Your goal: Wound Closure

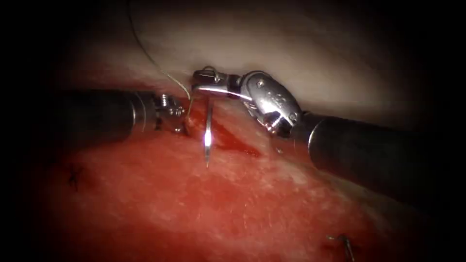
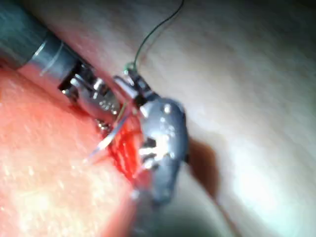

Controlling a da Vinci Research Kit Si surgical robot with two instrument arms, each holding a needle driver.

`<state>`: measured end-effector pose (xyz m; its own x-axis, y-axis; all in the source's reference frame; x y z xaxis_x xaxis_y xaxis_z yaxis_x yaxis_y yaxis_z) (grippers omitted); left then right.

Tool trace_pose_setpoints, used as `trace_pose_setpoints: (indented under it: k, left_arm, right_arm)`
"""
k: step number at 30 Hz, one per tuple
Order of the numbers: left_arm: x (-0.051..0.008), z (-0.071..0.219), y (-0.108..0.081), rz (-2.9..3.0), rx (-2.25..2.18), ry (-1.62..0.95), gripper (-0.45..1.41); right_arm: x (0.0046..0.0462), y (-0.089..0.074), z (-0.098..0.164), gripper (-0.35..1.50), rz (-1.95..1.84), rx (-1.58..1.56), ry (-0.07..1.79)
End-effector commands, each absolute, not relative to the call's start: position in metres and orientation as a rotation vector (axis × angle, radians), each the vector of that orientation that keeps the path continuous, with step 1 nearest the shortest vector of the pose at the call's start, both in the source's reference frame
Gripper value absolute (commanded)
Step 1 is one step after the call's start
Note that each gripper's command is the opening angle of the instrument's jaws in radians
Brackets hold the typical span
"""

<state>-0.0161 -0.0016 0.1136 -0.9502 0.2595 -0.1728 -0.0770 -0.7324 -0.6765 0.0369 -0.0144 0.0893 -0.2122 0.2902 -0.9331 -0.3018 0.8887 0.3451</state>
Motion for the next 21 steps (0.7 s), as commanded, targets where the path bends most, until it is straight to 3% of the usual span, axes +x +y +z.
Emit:
trace_pose_setpoints:
  k: [1,21]
  left_arm:
    - [-0.0166,0.1144,-0.0013,2.735,-0.391,-1.061,-0.45]
    - [-0.0159,0.1119,-0.0054,2.766,-0.355,-1.166,-0.45]
  right_arm:
    - [0.038,-0.0139,0.0902,-0.35,0.536,-0.02,1.709]
    - [0.0405,-0.0108,0.0926,-0.35,0.513,-0.092,1.708]
